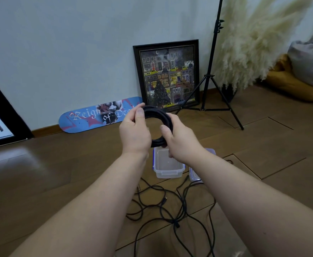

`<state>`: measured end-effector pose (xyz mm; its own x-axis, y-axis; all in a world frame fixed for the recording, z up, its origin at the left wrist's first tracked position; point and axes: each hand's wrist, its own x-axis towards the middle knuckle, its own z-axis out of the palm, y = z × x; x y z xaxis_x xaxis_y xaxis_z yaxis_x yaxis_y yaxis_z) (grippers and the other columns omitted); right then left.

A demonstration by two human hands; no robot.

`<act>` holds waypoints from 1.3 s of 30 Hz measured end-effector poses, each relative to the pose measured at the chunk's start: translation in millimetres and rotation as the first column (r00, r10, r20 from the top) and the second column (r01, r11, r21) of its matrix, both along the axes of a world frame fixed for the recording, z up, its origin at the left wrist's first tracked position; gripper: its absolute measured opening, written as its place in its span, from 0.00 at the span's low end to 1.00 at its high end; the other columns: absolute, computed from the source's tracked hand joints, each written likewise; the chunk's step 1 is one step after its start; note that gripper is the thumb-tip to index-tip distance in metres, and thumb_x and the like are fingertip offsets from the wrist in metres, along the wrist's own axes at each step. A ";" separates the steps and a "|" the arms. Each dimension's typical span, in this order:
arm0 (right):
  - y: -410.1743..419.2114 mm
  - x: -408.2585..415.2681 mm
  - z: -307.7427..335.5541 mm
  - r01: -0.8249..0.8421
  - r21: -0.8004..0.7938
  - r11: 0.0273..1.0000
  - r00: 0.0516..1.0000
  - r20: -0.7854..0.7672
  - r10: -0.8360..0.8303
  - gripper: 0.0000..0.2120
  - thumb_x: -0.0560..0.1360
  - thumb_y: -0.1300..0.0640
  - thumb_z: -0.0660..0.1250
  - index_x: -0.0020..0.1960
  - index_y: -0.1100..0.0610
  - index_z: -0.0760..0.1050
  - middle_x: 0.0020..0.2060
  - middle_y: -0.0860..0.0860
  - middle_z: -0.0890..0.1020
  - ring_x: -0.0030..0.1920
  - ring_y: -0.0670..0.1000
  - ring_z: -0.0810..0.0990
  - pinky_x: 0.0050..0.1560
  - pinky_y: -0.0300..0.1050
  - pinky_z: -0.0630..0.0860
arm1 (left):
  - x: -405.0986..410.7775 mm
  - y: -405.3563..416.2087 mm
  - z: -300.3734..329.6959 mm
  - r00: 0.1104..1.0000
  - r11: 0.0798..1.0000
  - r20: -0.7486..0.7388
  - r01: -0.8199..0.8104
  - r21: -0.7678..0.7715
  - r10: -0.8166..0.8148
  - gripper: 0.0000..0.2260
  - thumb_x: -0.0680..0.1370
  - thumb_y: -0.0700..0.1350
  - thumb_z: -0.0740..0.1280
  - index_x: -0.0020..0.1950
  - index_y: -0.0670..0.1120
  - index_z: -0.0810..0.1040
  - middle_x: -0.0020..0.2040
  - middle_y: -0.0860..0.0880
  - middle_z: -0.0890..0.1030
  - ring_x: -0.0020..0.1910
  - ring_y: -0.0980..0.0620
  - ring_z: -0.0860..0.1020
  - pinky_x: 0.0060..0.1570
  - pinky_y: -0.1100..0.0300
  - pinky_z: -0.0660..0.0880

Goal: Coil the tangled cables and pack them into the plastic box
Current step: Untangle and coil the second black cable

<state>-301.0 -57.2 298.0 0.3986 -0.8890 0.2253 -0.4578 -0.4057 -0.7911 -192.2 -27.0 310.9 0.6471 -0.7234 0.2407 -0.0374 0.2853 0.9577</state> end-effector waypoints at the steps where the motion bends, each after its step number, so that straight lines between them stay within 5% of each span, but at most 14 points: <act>1: -1.4 0.7 1.7 0.018 0.004 1.000 0.999 0.027 -0.018 0.18 0.82 0.51 0.55 0.71 0.46 0.63 0.50 0.52 0.80 0.46 0.56 0.79 0.51 0.55 0.77 | -0.8 0.1 0.6 1.000 1.000 0.003 0.018 -0.004 -0.018 0.11 0.82 0.50 0.59 0.49 0.58 0.81 0.29 0.53 0.73 0.31 0.53 0.69 0.35 0.52 0.69; 6: -8.5 -4.2 3.7 -0.017 0.163 0.987 0.953 0.300 -0.033 0.12 0.82 0.60 0.55 0.61 0.51 0.73 0.35 0.49 0.75 0.30 0.49 0.70 0.33 0.44 0.67 | -5.4 6.1 2.1 0.979 0.979 -0.023 0.204 -0.007 -0.204 0.12 0.85 0.46 0.55 0.57 0.58 0.77 0.36 0.49 0.72 0.29 0.56 0.73 0.33 0.60 0.73; 10: -7.9 -8.5 2.0 -0.009 0.150 0.989 0.945 0.323 -0.041 0.13 0.83 0.59 0.55 0.65 0.52 0.71 0.38 0.52 0.76 0.25 0.50 0.72 0.27 0.44 0.70 | -9.8 3.7 1.4 0.976 0.977 -0.029 0.214 -0.020 -0.215 0.12 0.85 0.45 0.56 0.58 0.59 0.76 0.32 0.50 0.69 0.29 0.54 0.70 0.36 0.57 0.75; 15: -6.0 -10.3 -3.2 0.076 -0.031 0.997 0.975 0.209 -0.068 0.20 0.83 0.52 0.54 0.75 0.47 0.62 0.46 0.50 0.79 0.41 0.51 0.78 0.43 0.49 0.74 | -10.2 5.3 5.2 0.950 0.965 -0.170 0.257 -0.052 -0.263 0.12 0.85 0.44 0.54 0.59 0.55 0.76 0.35 0.50 0.68 0.28 0.56 0.66 0.34 0.60 0.68; 23: 5.4 -2.7 -5.4 0.026 -0.210 0.977 0.997 0.082 -0.009 0.24 0.83 0.48 0.52 0.77 0.52 0.55 0.60 0.55 0.79 0.57 0.58 0.77 0.47 0.44 0.65 | -4.2 4.0 4.3 0.982 0.989 -0.120 0.143 -0.028 -0.145 0.14 0.85 0.46 0.54 0.64 0.49 0.77 0.34 0.50 0.67 0.25 0.58 0.62 0.28 0.63 0.63; 31: 1.1 -5.6 -7.1 0.070 -0.207 0.976 0.995 -0.055 -0.083 0.23 0.83 0.45 0.49 0.77 0.49 0.55 0.50 0.57 0.82 0.50 0.62 0.79 0.48 0.54 0.74 | -9.1 4.4 4.4 0.978 0.979 -0.072 0.193 -0.063 -0.197 0.12 0.85 0.44 0.56 0.56 0.56 0.78 0.32 0.52 0.67 0.27 0.57 0.61 0.30 0.63 0.62; 33: 0.9 -7.6 -6.5 0.032 -0.188 0.982 0.995 -0.088 -0.050 0.24 0.82 0.42 0.48 0.77 0.47 0.55 0.53 0.55 0.82 0.52 0.60 0.79 0.51 0.55 0.75 | -4.8 2.2 2.0 0.993 0.993 -0.039 0.105 -0.047 -0.107 0.12 0.84 0.44 0.58 0.52 0.57 0.79 0.28 0.56 0.69 0.26 0.58 0.63 0.29 0.63 0.64; 35: 0.3 -12.1 -4.8 0.004 -0.164 0.986 0.995 -0.099 -0.020 0.23 0.82 0.43 0.50 0.76 0.47 0.61 0.55 0.53 0.82 0.55 0.57 0.78 0.54 0.55 0.75 | 4.6 -2.3 -1.4 0.999 1.000 -0.041 -0.019 -0.023 0.018 0.13 0.83 0.46 0.59 0.47 0.58 0.81 0.30 0.57 0.72 0.30 0.56 0.67 0.39 0.58 0.68; 39: -8.2 -30.9 1.2 0.040 -0.149 0.988 0.990 -0.129 -0.060 0.14 0.80 0.55 0.58 0.64 0.50 0.71 0.37 0.47 0.78 0.40 0.51 0.77 0.43 0.51 0.75 | 27.9 -10.5 -4.8 0.980 0.984 -0.094 -0.176 0.010 0.176 0.11 0.82 0.46 0.60 0.49 0.54 0.82 0.38 0.50 0.78 0.36 0.52 0.71 0.37 0.57 0.66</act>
<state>-331.9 -65.4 299.2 0.3895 -0.8700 0.3023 -0.5770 -0.4863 -0.6562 -164.3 -37.5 306.1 0.7841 -0.5963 0.1721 0.0030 0.2810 0.9597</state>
